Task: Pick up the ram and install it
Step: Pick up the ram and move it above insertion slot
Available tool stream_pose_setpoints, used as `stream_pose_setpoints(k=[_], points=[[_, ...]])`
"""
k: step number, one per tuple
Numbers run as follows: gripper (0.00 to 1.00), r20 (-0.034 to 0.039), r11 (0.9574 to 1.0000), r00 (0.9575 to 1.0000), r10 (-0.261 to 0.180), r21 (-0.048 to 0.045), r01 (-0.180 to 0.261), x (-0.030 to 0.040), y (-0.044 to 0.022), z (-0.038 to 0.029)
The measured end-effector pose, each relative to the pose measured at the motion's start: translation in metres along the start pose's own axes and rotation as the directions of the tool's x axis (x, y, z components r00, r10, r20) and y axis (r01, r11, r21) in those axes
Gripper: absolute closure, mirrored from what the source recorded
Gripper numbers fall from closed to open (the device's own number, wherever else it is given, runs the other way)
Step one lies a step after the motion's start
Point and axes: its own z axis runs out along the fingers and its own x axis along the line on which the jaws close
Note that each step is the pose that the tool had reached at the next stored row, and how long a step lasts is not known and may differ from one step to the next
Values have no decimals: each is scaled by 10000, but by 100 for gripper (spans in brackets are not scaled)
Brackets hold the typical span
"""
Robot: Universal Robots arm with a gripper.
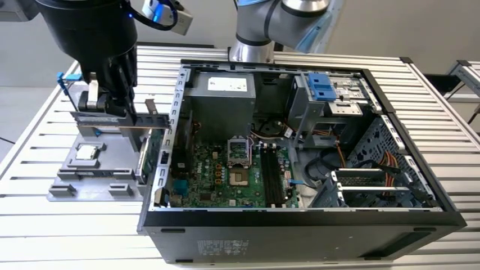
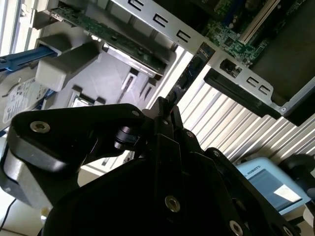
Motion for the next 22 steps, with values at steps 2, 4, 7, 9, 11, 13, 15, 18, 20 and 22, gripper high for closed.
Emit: stream_pose_setpoints(k=[2, 4, 7, 9, 11, 13, 15, 18, 20, 22], points=[[100, 0, 10000, 10000, 0, 0, 0, 0, -13, -1], [100, 0, 10000, 10000, 0, 0, 0, -1, -27, -1], [100, 0, 10000, 10000, 0, 0, 0, -1, -46, -1], [100, -1, 10000, 10000, 0, 0, 0, -1, -60, -2], [100, -1, 10000, 10000, 0, 0, 0, -1, -74, -3], [100, -1, 10000, 10000, 0, 0, 0, -2, -93, -3], [100, -1, 10000, 10000, 1, 0, -1, -3, -113, -4], [100, 0, 10000, 10000, 0, 0, 0, -3, -142, -4], [100, -1, 10000, 10000, 0, 0, 0, -3, -161, -5], [100, 0, 10000, 10000, 0, 1, 0, -4, -180, -5]])
